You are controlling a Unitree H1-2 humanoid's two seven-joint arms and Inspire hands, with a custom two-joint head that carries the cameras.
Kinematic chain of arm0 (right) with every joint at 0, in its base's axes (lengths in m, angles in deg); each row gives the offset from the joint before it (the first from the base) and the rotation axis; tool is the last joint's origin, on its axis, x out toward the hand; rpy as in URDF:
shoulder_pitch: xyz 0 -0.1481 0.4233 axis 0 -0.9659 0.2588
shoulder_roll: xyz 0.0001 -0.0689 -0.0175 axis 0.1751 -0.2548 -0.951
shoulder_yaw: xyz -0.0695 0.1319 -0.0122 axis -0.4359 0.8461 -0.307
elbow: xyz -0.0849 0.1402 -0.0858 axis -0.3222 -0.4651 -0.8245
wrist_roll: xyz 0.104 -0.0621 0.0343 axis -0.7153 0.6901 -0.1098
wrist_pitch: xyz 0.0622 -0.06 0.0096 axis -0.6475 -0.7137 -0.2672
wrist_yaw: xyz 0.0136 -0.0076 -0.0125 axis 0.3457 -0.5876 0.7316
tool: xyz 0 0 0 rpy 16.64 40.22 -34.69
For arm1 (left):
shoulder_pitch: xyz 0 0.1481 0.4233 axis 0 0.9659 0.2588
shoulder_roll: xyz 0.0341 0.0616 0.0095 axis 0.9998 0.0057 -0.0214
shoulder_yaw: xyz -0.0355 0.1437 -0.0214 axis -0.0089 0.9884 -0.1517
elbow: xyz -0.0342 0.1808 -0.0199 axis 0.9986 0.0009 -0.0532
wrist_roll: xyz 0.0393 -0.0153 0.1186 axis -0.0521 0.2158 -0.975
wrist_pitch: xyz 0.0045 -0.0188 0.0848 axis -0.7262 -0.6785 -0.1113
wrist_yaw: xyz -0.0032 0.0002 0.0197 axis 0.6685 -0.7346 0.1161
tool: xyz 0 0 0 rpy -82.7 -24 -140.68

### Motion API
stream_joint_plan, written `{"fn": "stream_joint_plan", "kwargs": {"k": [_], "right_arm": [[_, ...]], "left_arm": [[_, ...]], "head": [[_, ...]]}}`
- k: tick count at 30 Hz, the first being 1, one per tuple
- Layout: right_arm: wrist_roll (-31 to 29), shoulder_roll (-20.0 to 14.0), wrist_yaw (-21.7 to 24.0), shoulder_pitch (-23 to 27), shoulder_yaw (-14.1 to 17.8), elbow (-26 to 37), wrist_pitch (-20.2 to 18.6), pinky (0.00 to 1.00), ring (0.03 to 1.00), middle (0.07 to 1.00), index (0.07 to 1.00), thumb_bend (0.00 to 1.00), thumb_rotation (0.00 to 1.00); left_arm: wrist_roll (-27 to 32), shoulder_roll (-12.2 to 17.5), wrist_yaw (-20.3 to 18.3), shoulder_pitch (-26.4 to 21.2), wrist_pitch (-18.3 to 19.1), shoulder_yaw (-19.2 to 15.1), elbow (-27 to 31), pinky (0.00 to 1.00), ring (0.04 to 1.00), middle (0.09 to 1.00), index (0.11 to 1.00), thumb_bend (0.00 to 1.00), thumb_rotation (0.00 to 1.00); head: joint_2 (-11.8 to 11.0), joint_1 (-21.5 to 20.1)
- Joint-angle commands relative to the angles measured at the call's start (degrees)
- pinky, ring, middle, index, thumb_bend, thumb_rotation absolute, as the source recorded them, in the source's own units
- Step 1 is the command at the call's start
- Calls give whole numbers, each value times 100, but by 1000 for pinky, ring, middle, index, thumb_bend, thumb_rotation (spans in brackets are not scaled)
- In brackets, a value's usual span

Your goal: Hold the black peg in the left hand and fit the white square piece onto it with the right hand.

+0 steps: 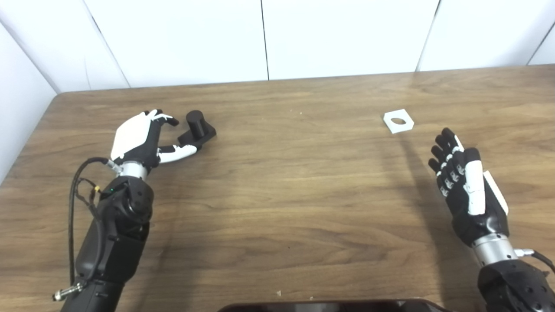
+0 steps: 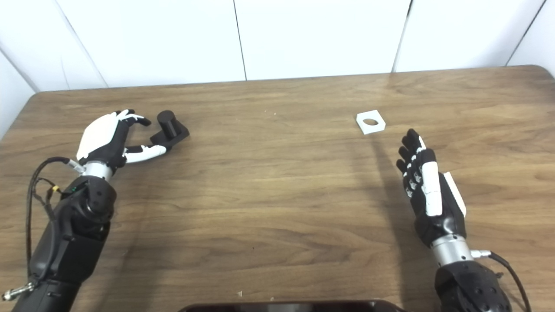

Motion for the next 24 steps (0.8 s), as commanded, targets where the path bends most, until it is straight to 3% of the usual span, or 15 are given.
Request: {"fn": "stream_joint_plan", "kwargs": {"k": [1, 7, 15, 24], "right_arm": [[15, 34, 19, 45, -4, 158, 278, 1000, 1000, 1000, 1000, 581, 1000], [26, 67, -11, 20, -21, 145, 308, 1000, 1000, 1000, 1000, 575, 1000], [34, 46, -30, -9, -4, 183, 280, 1000, 1000, 1000, 1000, 573, 1000], [43, 69, -55, -50, 14, 169, 295, 1000, 1000, 1000, 1000, 579, 1000]], "left_arm": [[-72, 74, 179, -396, -60, 18, 55, 1000, 1000, 959, 746, 778, 502], [-49, 59, 187, -527, -55, 120, -81, 1000, 1000, 962, 735, 784, 463], [-94, 66, 272, -615, -101, 291, -282, 1000, 1000, 960, 746, 776, 500], [-11, -7, 410, -684, -134, 331, -489, 1000, 1000, 958, 746, 756, 476]], "head": [[6, 6], [-5, -13], [-20, -17], [-19, -12]]}}
